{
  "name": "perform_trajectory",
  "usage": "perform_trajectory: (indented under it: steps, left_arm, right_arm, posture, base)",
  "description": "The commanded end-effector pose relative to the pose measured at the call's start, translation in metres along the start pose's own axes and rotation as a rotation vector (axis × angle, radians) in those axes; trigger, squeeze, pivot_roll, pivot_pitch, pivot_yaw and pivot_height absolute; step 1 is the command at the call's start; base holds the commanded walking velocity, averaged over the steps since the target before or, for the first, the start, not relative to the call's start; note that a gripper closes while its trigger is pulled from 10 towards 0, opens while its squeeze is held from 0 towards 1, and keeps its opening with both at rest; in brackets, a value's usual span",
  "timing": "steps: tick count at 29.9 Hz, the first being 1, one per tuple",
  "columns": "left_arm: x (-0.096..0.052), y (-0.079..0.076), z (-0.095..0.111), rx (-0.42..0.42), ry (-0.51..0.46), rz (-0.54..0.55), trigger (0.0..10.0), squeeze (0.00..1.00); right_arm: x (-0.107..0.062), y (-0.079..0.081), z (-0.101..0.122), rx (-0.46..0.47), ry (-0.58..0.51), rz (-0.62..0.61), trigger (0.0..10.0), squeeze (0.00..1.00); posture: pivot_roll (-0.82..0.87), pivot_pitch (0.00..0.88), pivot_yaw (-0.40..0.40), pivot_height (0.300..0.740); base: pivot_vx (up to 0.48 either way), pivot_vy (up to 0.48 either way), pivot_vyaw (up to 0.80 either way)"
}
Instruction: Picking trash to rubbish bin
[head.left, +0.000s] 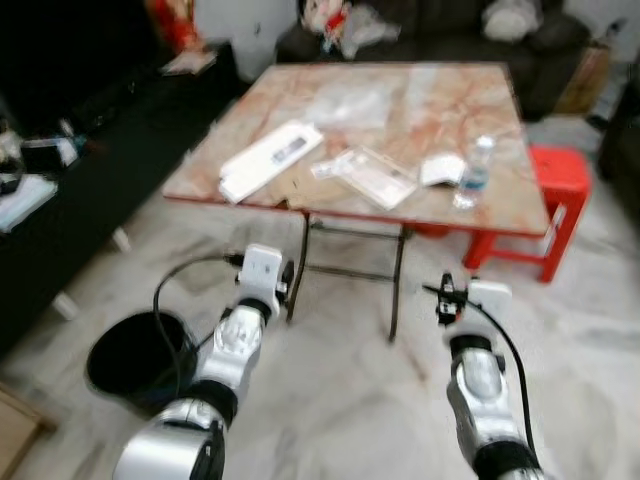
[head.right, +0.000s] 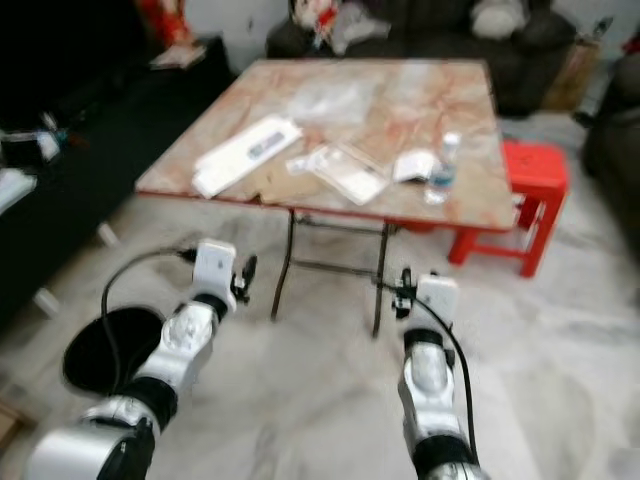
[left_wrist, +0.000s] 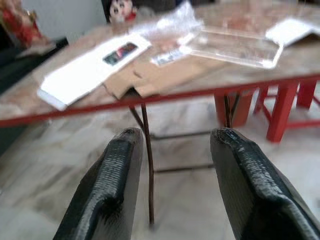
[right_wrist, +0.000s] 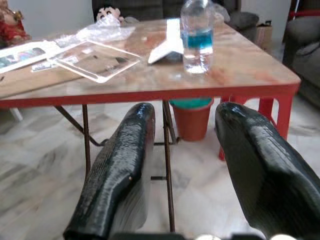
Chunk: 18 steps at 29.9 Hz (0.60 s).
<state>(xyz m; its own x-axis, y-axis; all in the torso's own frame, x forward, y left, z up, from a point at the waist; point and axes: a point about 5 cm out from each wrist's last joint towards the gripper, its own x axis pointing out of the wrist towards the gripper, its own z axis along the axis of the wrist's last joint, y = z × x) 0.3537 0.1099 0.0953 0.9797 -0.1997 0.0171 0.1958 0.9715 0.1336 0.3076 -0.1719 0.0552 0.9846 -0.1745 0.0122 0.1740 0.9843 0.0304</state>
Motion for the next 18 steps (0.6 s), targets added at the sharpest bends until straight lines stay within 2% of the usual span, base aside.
perform_trajectory:
  steps: [1,5,10,18]
  left_arm:
    - [-0.0026,0.0088,-0.0043,0.005,0.019,0.021,10.0,0.00]
    - [-0.0024,0.0071,-0.0040,0.007,0.017,0.011,10.0,0.00]
    - [-0.0023,0.0055,-0.0036,0.011,0.014,0.000,10.0,0.00]
    - [-0.0016,0.0047,-0.0027,0.013,0.013,-0.009,10.0,0.00]
  right_arm:
    - [0.0007,0.0091,0.0016,0.019,-0.002,0.019,10.0,0.00]
    - [0.0012,0.0079,0.0024,0.041,-0.007,0.009,10.0,0.00]
    - [0.0007,0.0089,0.0017,0.039,-0.006,0.017,10.0,0.00]
    - [-0.0007,0.0113,0.0011,0.036,-0.008,0.017,10.0,0.00]
  posture:
    - [0.13,0.000,0.066,0.740]
    - [0.13,0.000,0.068,0.740]
    - [0.13,0.000,0.070,0.740]
    - [0.13,0.000,0.072,0.740]
  base:
    - [0.315,0.000,0.00]
    - [0.311,0.000,0.00]
    - [0.311,0.000,-0.73]
    - [0.314,0.000,0.00]
